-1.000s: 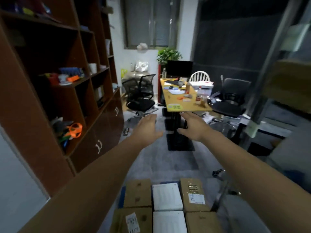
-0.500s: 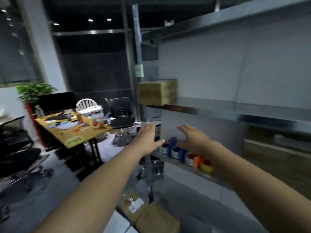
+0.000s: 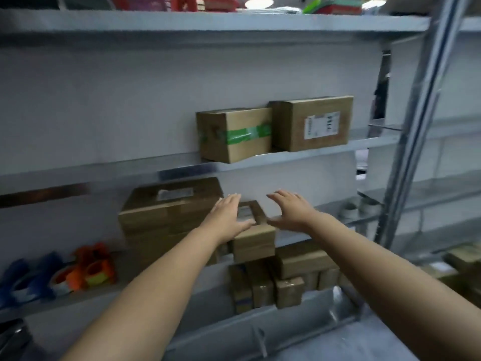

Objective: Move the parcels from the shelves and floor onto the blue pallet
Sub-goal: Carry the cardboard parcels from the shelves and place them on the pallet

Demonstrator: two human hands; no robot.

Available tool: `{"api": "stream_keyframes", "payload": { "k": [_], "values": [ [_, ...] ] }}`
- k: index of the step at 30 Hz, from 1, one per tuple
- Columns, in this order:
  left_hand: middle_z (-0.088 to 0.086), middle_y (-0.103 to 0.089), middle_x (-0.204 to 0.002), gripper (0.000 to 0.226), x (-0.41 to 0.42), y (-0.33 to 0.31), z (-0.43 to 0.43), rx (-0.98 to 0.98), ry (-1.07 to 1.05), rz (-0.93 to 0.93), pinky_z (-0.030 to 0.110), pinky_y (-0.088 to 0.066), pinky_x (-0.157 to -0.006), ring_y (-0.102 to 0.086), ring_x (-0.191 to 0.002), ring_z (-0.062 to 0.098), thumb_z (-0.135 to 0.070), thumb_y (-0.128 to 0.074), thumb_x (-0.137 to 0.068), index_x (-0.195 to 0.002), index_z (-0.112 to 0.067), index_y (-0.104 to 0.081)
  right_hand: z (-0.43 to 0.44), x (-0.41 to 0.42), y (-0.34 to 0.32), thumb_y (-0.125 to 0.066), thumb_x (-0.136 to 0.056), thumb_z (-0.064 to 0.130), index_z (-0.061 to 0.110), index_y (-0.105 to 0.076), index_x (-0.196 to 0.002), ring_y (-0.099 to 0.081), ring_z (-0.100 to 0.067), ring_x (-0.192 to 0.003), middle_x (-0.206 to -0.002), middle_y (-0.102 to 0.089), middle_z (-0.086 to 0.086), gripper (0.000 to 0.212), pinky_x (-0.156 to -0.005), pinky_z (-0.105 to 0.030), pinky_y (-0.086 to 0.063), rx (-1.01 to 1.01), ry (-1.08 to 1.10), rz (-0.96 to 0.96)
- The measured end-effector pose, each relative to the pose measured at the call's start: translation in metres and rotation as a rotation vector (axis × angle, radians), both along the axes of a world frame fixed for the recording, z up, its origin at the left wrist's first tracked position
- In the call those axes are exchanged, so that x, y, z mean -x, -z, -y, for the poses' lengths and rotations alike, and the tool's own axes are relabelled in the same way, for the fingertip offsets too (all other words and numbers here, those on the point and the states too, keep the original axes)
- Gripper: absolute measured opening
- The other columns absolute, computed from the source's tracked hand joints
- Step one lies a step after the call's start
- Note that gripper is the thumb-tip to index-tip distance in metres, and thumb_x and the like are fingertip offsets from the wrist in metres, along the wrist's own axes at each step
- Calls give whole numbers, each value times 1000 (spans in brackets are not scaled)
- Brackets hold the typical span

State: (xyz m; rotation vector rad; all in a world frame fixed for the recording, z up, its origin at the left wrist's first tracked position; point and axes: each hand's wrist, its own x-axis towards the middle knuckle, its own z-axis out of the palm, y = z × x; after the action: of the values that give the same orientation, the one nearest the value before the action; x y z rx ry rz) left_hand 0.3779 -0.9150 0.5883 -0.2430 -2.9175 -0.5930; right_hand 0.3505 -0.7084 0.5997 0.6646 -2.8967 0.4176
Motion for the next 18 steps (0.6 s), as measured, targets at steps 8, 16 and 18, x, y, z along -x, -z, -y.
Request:
{"api": "stream_keyframes", "payload": {
  "k": [8,16,18],
  "values": [
    [4,-27,-159,85,64,18,-269,3,389,22,38,-23,-119,-26,-145,23,-52,-65,-87,-153,-17,-24,-274,-5,19,-65,-84,46,20,-32,-149,-31,-22,-141,-152,-36,-3,78,-118,-42,-23,-73,375,10],
    [5,-28,-158,85,84,30,-464,-9,696,5,36,-22,-117,-26,-145,23,-50,-65,-88,-152,-13,-24,-468,-52,33,-64,-85,45,18,-32,-150,-31,-22,-141,-152,-36,-4,78,-117,-41,-24,-24,738,47],
    [6,-30,-157,85,87,37,-502,3,748,4,35,-24,-117,-27,-144,23,-50,-65,-88,-152,-13,-24,-501,-63,38,-65,-85,44,18,-30,-151,-30,-22,-142,-153,-34,-4,79,-116,-41,-24,-19,820,58]
  ]
}}
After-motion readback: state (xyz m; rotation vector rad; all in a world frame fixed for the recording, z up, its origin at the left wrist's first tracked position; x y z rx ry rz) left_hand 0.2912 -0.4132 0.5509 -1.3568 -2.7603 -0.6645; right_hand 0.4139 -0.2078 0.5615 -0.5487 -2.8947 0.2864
